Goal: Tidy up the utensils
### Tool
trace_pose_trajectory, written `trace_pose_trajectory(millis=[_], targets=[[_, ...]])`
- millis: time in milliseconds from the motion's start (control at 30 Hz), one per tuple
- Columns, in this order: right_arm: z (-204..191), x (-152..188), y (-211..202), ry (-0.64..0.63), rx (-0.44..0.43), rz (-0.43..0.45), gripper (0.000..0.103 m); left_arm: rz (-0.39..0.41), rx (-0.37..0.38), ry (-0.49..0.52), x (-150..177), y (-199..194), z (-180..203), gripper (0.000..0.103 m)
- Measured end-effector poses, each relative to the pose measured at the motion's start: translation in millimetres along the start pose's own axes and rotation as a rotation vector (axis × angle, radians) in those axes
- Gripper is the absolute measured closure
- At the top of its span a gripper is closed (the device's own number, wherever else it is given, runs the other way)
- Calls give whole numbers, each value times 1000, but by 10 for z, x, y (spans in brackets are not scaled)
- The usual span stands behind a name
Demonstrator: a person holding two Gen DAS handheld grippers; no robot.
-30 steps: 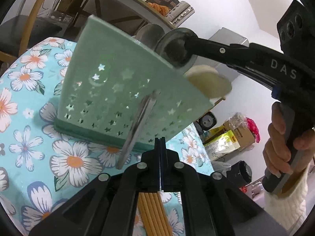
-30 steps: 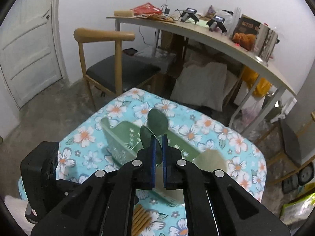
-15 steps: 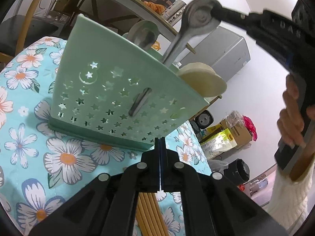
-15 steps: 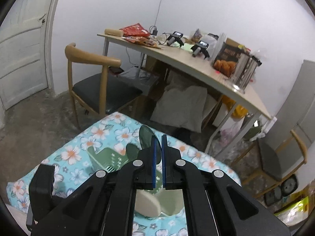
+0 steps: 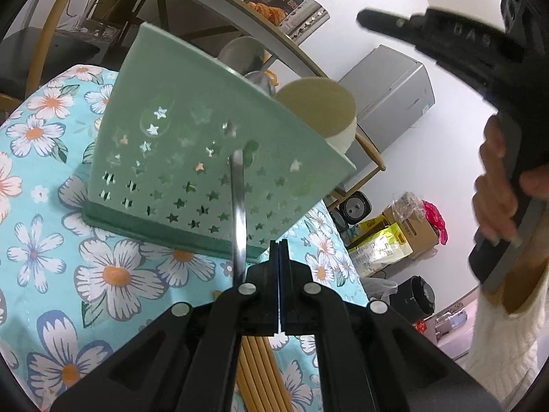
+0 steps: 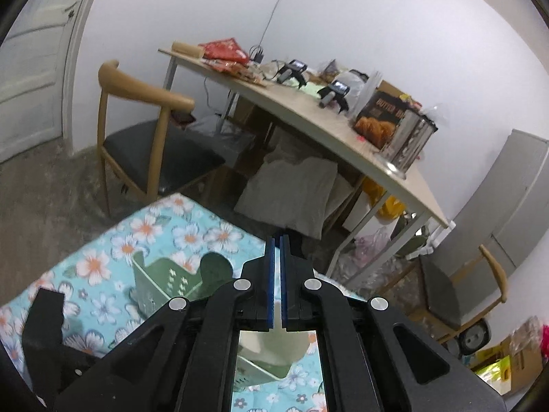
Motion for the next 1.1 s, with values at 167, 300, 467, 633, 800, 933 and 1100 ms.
trace_pose_trajectory(millis=[167, 300, 467, 633, 800, 933, 1100], targets=[[79, 15, 2, 45, -56, -34, 102, 23, -4, -23, -20, -59, -56, 103], [166, 39, 38, 93, -113, -69, 101, 61, -37, -6, -48, -129, -59, 102], [285, 100, 139, 193, -202, -102, 100, 58, -59, -18, -78, -100, -105, 86], [266, 97, 200, 199, -242, -120, 100, 132, -57, 9, -166, -345, -53, 79], [231, 117, 327, 234, -342, -186, 97, 55, -119, -4, -118, -151, -136, 81], [172, 114, 399, 225, -375, -223, 97, 18, -111, -8, -98, -50, -146, 93], [135, 134, 487, 213, -420, -270, 95, 33, -88, -10, -112, -1, -149, 97]])
Point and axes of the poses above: each gripper's, at about its wrist camera, not at the fingertips, and y roughly the way its jaws point, z to its right, x to its underside, the point moved 2 cm from there along y, roughly the way its jaws point, and after that the axes turned 3 degrees about -x, right-handed, at the moved point
